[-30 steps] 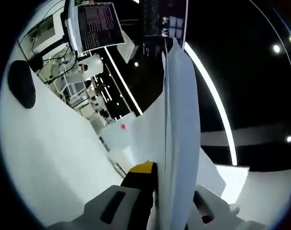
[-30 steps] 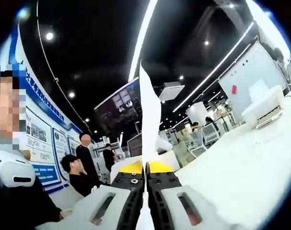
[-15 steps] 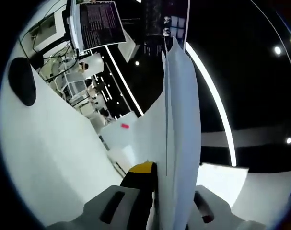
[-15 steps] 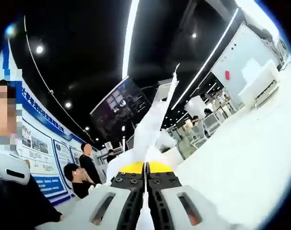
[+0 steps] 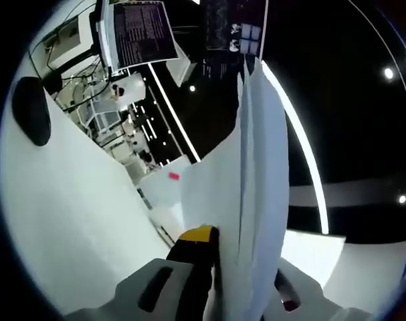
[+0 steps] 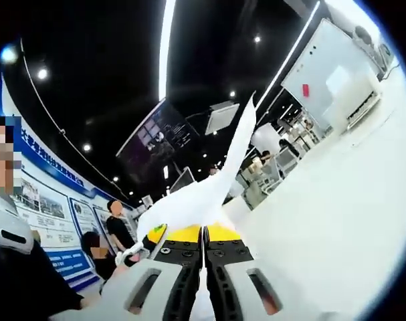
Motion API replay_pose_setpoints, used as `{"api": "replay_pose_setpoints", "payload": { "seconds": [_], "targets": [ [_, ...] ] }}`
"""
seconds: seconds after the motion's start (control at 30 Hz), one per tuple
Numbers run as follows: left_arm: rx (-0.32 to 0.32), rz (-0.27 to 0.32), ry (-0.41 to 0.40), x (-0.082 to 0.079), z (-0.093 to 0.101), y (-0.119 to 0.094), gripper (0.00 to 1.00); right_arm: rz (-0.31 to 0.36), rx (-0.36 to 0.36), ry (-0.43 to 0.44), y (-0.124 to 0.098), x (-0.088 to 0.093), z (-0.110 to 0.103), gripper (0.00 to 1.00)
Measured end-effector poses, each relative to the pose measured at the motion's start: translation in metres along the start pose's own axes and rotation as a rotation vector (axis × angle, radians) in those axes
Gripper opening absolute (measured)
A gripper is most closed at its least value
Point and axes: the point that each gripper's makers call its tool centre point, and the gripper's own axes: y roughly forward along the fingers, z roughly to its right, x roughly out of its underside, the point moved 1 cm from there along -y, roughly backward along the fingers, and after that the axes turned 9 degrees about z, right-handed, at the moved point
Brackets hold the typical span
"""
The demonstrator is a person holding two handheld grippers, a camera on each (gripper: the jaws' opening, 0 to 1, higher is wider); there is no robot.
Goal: Organize the stack of printing papers by aligning and flattening the scattered papers on the table
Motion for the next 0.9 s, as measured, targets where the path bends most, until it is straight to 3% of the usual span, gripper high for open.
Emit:
{"api": "replay_pose_setpoints", "payload": {
  "seconds": [0.33,0.9],
  "targets": [
    [-0.018,-0.016,0.003,0.003,-0.002,-0.001,0.21,-0.030,-0.025,0.001,0.005,0.012,-0.003,0.00],
    [-0.020,-0.011,0.005,0.002,-0.003,0.001,0.21,-0.112,-0.092,0.028,0.011,0.043,-0.020,0.00]
  ]
}}
